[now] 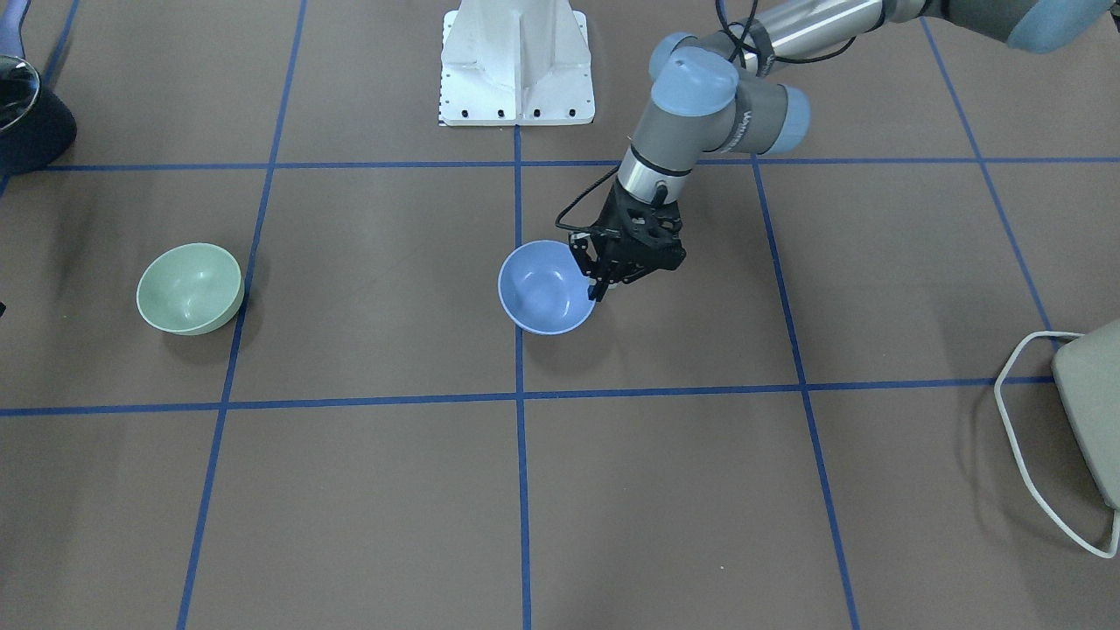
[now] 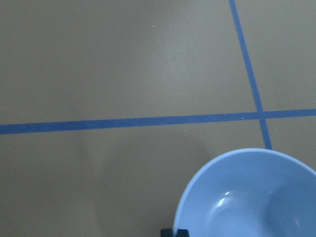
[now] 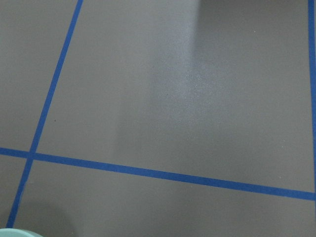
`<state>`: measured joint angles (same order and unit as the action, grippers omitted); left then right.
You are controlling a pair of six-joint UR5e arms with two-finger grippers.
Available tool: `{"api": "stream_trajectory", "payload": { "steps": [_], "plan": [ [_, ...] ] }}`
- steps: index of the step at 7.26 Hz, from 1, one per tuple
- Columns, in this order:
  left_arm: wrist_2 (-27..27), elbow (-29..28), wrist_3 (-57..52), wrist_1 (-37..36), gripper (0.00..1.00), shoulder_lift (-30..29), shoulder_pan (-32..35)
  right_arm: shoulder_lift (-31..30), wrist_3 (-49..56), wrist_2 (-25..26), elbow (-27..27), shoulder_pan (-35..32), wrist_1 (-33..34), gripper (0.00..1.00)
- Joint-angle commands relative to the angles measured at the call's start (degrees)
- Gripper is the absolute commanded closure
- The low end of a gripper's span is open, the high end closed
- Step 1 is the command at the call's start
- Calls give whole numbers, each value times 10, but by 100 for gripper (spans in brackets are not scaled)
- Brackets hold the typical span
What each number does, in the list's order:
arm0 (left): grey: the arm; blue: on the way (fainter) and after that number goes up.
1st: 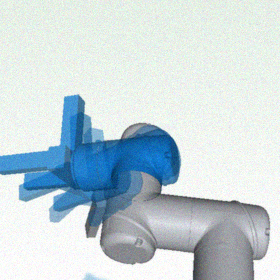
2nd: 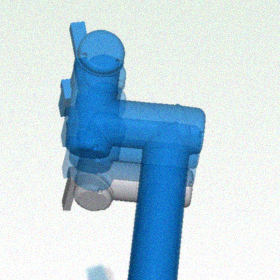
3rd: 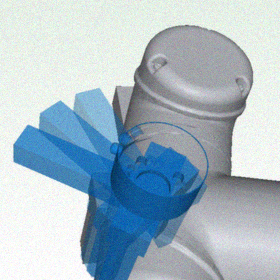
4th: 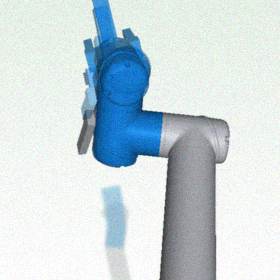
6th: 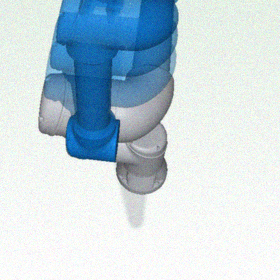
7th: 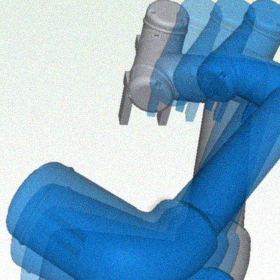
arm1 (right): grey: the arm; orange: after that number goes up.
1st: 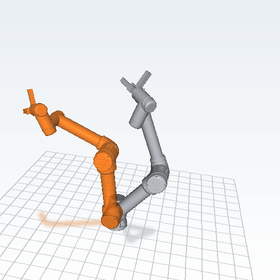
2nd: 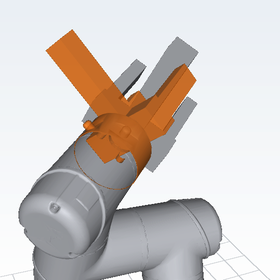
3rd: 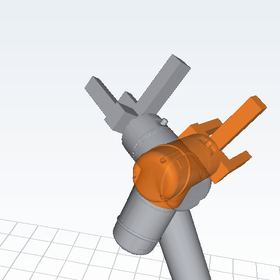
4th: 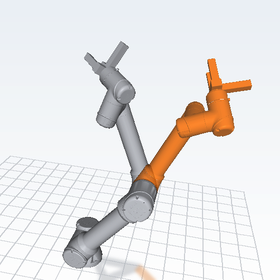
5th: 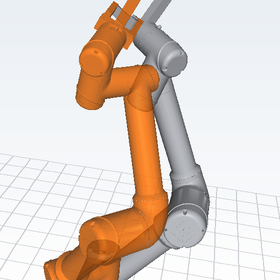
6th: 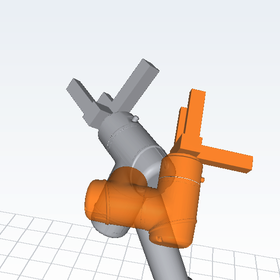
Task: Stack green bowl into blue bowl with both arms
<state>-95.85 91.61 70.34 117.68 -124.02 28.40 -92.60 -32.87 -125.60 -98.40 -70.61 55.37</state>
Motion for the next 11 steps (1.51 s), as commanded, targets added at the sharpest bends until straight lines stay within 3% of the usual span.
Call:
{"api": "stream_trajectory", "payload": {
  "steps": [1, 3, 4, 5, 8, 10, 11],
  "plan": [
    [31, -34, 9, -1, 100, -32, -26, 3, 0, 1, 2, 0, 0, 0],
    [32, -31, 8, -1, 100, -30, -27, 3, 0, 1, 2, 0, 0, 0],
    [32, -28, 7, -1, 67, -29, -27, 3, 0, 1, 2, 0, 0, 0],
    [48, -25, 5, 0, 3, -27, -27, 3, 0, 1, 2, 0, 0, 0],
    [49, 22, -1, -7, 2, -11, -24, 4, -1, 1, 2, 0, 0, 0],
    [-88, 144, -78, -141, 1, 34, 55, 5, -28, -3, 2, 4, 1, 0],
    [-140, 196, -167, -198, 1, 78, 114, 4, -63, -3, -4, 15, 0, 0]
  ]
}}
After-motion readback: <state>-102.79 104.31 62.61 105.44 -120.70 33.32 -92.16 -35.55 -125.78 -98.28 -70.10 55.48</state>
